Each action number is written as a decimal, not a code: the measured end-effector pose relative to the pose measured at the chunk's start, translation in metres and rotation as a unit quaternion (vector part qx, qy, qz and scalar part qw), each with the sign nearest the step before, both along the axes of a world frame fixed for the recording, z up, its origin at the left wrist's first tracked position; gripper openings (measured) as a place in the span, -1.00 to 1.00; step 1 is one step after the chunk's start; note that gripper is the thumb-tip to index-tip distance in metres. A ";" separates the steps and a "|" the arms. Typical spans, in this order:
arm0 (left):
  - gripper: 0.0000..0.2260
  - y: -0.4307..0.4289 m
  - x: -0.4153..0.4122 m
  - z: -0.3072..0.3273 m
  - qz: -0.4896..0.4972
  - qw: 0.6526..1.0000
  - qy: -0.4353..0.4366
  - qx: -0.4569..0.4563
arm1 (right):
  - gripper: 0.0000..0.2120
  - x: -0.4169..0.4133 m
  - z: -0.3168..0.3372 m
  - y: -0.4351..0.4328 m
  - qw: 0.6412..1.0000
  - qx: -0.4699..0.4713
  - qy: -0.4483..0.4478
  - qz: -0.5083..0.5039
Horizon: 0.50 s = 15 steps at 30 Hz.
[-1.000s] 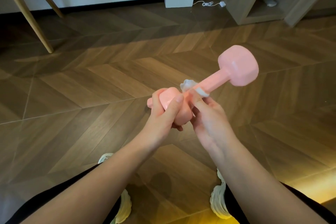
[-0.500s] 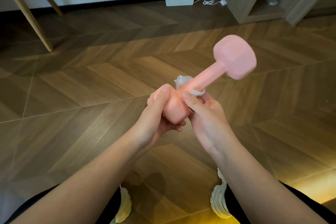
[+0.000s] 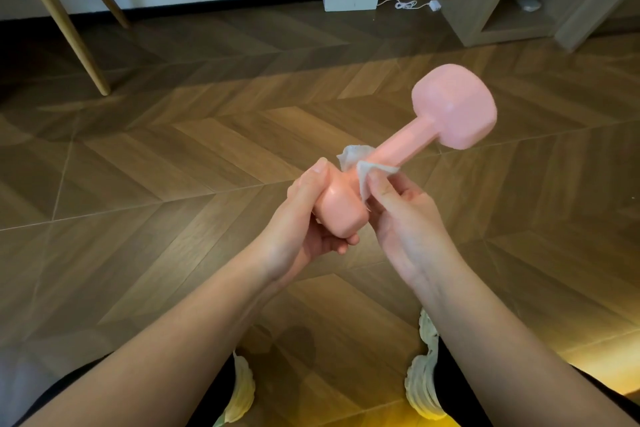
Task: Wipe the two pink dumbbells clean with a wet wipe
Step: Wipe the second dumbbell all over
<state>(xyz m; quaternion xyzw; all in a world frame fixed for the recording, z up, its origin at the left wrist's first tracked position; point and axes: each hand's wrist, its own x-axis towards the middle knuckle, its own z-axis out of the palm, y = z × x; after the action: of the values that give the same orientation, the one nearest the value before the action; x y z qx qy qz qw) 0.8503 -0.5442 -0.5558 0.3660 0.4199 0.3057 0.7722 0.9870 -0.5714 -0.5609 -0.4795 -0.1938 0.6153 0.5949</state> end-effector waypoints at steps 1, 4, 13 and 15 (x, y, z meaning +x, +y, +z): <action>-0.28 0.001 0.001 -0.001 0.002 1.000 0.004 0.000 | -0.58 -0.004 0.000 -0.002 1.000 -0.003 -0.023 -0.014; -0.30 0.001 0.004 -0.005 0.009 0.999 0.034 0.022 | -0.67 -0.013 -0.002 -0.007 0.995 -0.021 -0.080 -0.057; -0.50 -0.003 0.003 -0.007 0.003 0.955 0.143 0.259 | -0.64 0.018 0.010 -0.004 0.989 -0.012 0.094 -0.117; -0.52 -0.005 0.001 -0.009 -0.002 0.947 0.143 0.289 | -0.57 0.026 0.014 -0.001 0.979 -0.018 0.129 -0.156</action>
<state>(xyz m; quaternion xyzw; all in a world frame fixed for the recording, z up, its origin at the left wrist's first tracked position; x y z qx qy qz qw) 0.8515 -0.5491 -0.5648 0.6140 0.4188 0.3573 0.5656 1.0134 -0.5723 -0.5466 -0.4313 -0.0270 0.5752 0.6946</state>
